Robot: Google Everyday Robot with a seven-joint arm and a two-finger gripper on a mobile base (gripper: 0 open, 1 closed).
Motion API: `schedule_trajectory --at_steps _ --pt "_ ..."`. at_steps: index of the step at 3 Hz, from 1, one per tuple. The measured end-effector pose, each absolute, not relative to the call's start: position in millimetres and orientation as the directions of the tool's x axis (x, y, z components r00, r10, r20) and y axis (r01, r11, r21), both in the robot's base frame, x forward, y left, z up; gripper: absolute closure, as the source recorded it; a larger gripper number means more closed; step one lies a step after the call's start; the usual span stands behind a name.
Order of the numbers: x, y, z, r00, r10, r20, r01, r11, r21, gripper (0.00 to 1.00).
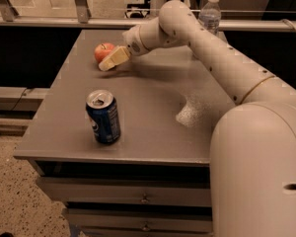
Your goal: Move apple near pepsi can
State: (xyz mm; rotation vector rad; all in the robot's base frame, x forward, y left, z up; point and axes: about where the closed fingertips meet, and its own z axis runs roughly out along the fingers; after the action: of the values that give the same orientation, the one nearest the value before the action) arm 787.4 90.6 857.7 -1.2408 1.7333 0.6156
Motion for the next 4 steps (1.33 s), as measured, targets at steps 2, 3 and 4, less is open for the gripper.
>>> schedule_trajectory --at_steps 2,3,4 --pt "760.7 83.3 880.1 -0.118 -0.446 -0.887 -0.929 0.366 -0.061 0.49" --pt "735.4 60.3 888.9 -0.126 -0.427 -0.896 -0.919 0.390 -0.056 0.80" --pt "723.3 23.8 905.5 -0.124 -0.426 -0.896 -0.895 0.439 -0.085 1.00"
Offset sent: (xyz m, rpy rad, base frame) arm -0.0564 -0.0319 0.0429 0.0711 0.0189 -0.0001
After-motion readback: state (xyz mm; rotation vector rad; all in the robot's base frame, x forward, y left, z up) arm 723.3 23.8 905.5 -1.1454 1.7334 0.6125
